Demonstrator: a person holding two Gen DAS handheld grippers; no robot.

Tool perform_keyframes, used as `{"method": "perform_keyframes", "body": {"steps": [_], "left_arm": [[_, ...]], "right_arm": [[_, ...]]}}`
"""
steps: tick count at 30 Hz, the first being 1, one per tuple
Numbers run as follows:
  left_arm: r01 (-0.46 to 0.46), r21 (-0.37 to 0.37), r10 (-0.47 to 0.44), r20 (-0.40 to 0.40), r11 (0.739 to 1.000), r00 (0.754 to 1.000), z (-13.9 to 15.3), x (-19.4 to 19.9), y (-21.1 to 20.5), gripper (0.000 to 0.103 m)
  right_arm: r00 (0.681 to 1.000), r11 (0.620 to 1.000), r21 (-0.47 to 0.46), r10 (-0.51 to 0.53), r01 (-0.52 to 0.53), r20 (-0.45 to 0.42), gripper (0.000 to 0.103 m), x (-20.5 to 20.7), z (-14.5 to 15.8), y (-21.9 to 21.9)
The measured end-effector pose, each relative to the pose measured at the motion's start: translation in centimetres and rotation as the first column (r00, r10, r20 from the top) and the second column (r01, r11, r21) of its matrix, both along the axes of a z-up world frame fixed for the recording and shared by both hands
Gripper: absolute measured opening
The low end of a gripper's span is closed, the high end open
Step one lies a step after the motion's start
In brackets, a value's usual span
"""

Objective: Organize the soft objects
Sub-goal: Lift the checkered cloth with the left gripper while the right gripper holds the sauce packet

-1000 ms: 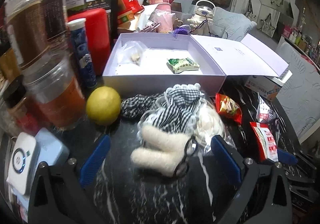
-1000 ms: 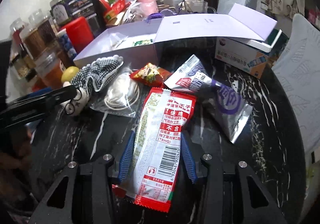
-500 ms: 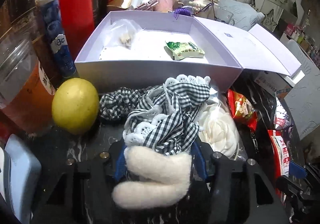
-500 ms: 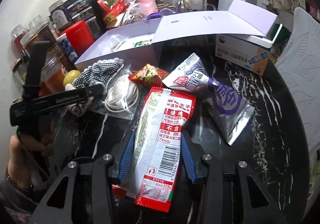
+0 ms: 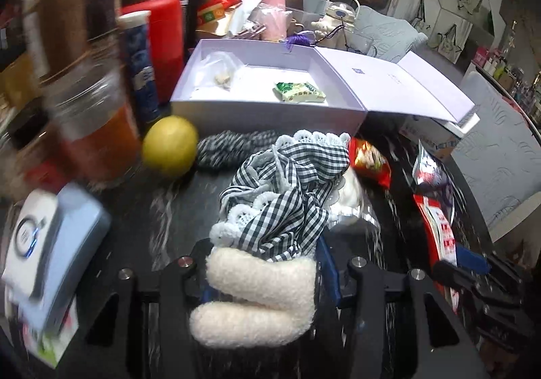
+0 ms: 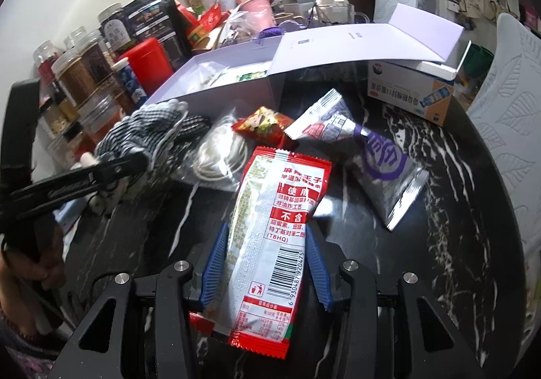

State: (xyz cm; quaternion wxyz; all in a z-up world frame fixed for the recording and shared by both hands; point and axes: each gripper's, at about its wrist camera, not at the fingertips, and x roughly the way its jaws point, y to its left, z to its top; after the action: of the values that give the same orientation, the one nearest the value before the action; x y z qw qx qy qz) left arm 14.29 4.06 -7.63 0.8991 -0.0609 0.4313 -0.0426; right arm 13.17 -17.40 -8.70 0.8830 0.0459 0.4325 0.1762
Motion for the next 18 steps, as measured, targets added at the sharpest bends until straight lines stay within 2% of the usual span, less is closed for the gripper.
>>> {"method": "perform_keyframes", "body": {"steps": [7,13,18], "left_arm": [[-0.051,0.007,0.052,-0.008,0.999,0.999,0.0,-4.2,0.6,0.048],[-0.065,0.005,0.065,-0.039,0.998,0.997,-1.1,-5.8,0.0,0.048],[-0.061,0.032,0.063,-0.08,0.998,0.995,-2.6,-5.9,-0.5,0.048]], "right_arm": [[0.999,0.999,0.007,0.045,-0.046,0.019,0.045,-2.1,0.1,0.3],[0.997,0.997,-0.002,0.081,-0.081,0.017,0.045,-3.3,-0.1,0.6],[0.995,0.995,-0.005,0.095,-0.095,-0.005,0.045,-3.5,-0.6,0.5]]}}
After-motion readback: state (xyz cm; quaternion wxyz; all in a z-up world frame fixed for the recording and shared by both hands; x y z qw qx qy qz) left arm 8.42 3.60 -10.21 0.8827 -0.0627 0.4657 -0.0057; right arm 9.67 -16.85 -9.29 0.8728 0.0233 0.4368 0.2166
